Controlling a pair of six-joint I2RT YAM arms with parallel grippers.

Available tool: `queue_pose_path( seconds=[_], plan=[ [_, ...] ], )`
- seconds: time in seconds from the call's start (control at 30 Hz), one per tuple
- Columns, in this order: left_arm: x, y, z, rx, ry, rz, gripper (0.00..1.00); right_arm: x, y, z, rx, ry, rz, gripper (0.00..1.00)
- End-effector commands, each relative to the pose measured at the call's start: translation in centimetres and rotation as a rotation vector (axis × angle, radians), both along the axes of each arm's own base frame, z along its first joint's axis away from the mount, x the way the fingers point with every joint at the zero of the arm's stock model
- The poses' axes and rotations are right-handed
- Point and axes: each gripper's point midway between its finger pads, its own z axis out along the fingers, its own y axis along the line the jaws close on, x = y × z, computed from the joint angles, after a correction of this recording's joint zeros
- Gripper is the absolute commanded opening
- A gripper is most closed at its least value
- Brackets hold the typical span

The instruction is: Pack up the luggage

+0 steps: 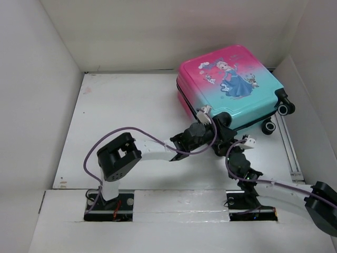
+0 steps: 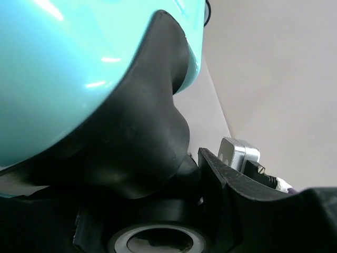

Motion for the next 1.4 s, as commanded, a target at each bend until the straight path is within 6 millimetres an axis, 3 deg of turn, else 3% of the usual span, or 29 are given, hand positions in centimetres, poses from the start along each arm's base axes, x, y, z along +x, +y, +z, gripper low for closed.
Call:
queue_pose_path(
  seconds=[0.0,0.07,0.1,0.13,0.17,0.23,0.27,0.3,0.33,0.37,0.4,0.43,0.47,0.5,0.57,0.6,0.63,0.8,0.87,0.93,1.03,1.07,1.1,1.2,1.27,1.3,1.33,1.37],
  plan=[
    [-4.4,-1.9,17.4,-0.451,-0.202,-0.167,0.05,-7.8,14.7,6.7,-0.013,-0.184,0.790,0.00],
    [-3.9,-1.1,17.9,-0.407,-0.229,-0.172,0.29,-7.8,13.8,5.5,-0.020,-0.132,0.755,0.00],
    [-4.1,-0.9,18.0,-0.390,-0.241,-0.181,0.44,-7.9,13.4,6.5,0.000,-0.137,0.744,0.00],
    [-3.8,-0.6,17.6,-0.358,-0.268,-0.187,0.71,-7.9,12.6,5.0,-0.045,-0.087,0.728,0.00],
    [-3.3,0.5,18.5,-0.357,-0.285,-0.170,0.79,-7.9,12.2,4.8,-0.040,-0.071,0.715,0.00],
    [-2.8,1.5,16.9,-0.293,-0.275,-0.161,0.91,-8.1,11.8,5.4,-0.034,-0.076,0.715,0.00],
    [-2.3,3.1,18.1,-0.303,-0.307,-0.136,0.97,-8.4,12.2,6.0,-0.023,-0.087,0.742,0.00],
    [-2.1,4.1,17.8,-0.285,-0.313,-0.124,1.00,-8.6,12.6,6.3,-0.021,-0.088,0.761,0.00],
    [-1.7,5.1,17.5,-0.267,-0.318,-0.091,1.00,-8.7,13.4,6.0,-0.028,-0.077,0.788,0.00],
    [-0.6,6.5,15.6,-0.227,-0.303,-0.025,1.00,-9.1,14.3,5.8,-0.051,-0.070,0.835,0.00],
    [-0.2,8.7,17.1,-0.240,-0.329,0.031,1.00,-8.9,15.2,6.4,-0.054,-0.065,0.850,0.00],
    [0.5,10.0,16.8,-0.216,-0.332,0.071,1.00,-8.7,16.1,4.9,-0.101,-0.023,0.865,0.00],
    [0.9,11.2,15.4,-0.183,-0.335,0.099,1.00,-8.7,16.8,4.9,-0.108,-0.016,0.876,0.00],
    [1.6,13.5,16.4,-0.185,-0.354,0.153,1.00,-8.3,17.3,5.5,-0.108,-0.017,0.867,0.00],
    [2.8,15.7,14.8,-0.120,-0.341,0.215,1.00,-8.3,17.8,4.9,-0.121,-0.002,0.877,0.00],
    [3.1,16.6,12.9,-0.080,-0.321,0.223,1.00,-8.1,17.7,4.6,-0.128,0.005,0.864,0.00],
    [3.7,18.2,13.0,-0.077,-0.325,0.250,1.00,-8.1,17.7,4.6,-0.128,0.005,0.864,0.00],
    [4.1,20.7,9.3,0.050,-0.270,0.307,0.97,-7.8,16.9,5.5,-0.130,-0.026,0.828,0.00],
    [4.4,22.1,8.2,0.073,-0.270,0.353,0.95,-7.9,16.7,4.7,-0.151,-0.001,0.829,0.00],
    [4.2,22.4,7.5,0.091,-0.282,0.352,0.89,-7.9,16.5,5.0,-0.152,0.000,0.829,0.00],
    [3.2,20.8,6.3,0.142,-0.269,0.239,0.85,-8.0,16.3,5.5,-0.161,-0.007,0.830,0.00],
    [2.4,19.7,6.4,0.140,-0.267,0.163,0.83,-7.4,15.6,4.8,-0.188,0.015,0.807,0.00],
    [2.3,19.1,4.8,0.171,-0.240,0.127,0.82,-7.0,15.4,5.4,-0.180,0.008,0.798,0.00],
    [1.6,18.0,3.4,0.176,-0.219,0.066,0.82,-5.2,13.5,5.2,-0.200,0.022,0.760,0.00],
    [1.1,17.3,3.2,0.171,-0.221,0.038,0.82,-4.0,12.4,5.7,-0.210,-0.001,0.752,0.00],
    [0.5,16.4,4.1,0.153,-0.234,0.002,0.82,-4.0,12.5,5.7,-0.209,-0.004,0.801,0.00],
    [0.3,15.7,3.7,0.161,-0.225,-0.023,0.82,-2.2,11.1,6.9,-0.207,-0.024,0.751,0.00],
    [0.3,15.2,3.9,0.144,-0.225,-0.037,0.82,-1.4,11.0,6.5,-0.242,-0.013,0.762,0.00]
  ],
)
